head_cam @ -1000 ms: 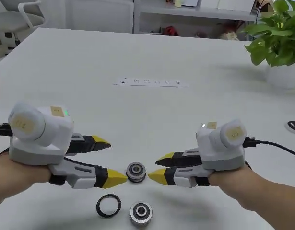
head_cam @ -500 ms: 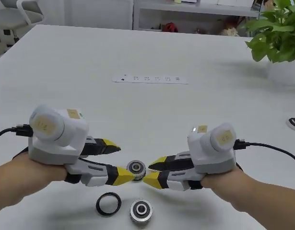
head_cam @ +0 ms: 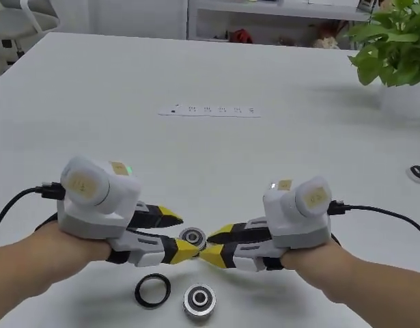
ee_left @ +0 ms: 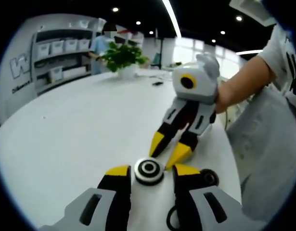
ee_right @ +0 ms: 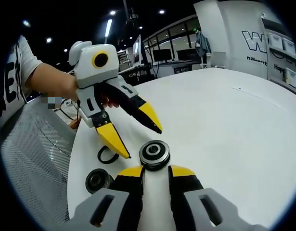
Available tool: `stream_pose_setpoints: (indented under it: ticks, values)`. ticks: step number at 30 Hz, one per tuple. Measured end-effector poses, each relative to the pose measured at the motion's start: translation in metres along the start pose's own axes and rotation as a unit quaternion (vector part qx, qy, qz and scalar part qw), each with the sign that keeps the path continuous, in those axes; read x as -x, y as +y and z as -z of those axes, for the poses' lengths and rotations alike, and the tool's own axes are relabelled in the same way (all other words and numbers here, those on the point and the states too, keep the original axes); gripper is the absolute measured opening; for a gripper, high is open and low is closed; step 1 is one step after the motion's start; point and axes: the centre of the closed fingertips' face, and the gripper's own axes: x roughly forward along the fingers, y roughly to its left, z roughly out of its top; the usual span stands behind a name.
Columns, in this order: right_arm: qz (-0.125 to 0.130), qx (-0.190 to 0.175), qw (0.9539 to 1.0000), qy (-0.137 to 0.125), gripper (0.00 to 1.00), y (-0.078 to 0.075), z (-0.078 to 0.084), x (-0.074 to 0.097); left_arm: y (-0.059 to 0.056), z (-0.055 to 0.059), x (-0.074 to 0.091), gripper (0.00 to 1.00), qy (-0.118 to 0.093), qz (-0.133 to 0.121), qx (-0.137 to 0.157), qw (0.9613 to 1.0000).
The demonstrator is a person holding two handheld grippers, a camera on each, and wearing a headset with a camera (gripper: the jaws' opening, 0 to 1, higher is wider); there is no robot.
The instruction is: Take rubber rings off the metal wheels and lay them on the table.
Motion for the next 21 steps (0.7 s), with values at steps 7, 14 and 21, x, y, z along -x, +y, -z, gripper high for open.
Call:
stream_pose_setpoints:
  ticks: [7, 14, 21]
  values:
    - [-0.001, 0.001, 1.0000, 0.000, 0.18, 0.0016, 0.0001, -0.0006, 0.0022, 0.0027, -0.0056, 0.27, 0.005, -0.005, 0.004, 1.0000]
    - [-0.002, -0.004, 1.0000, -0.005, 0.17, 0.0021, -0.0004, -0.0013, 0.0042, 0.0026, -0.0073, 0.18, 0.006, -0.020, -0.005, 0.9998]
    - [0.003, -0.012, 0.9999, -0.010, 0.15, 0.0002, -0.0005, -0.0018, 0.0031, 0.0028, -0.0086, 0.14, 0.013, -0.035, -0.040, 0.9985]
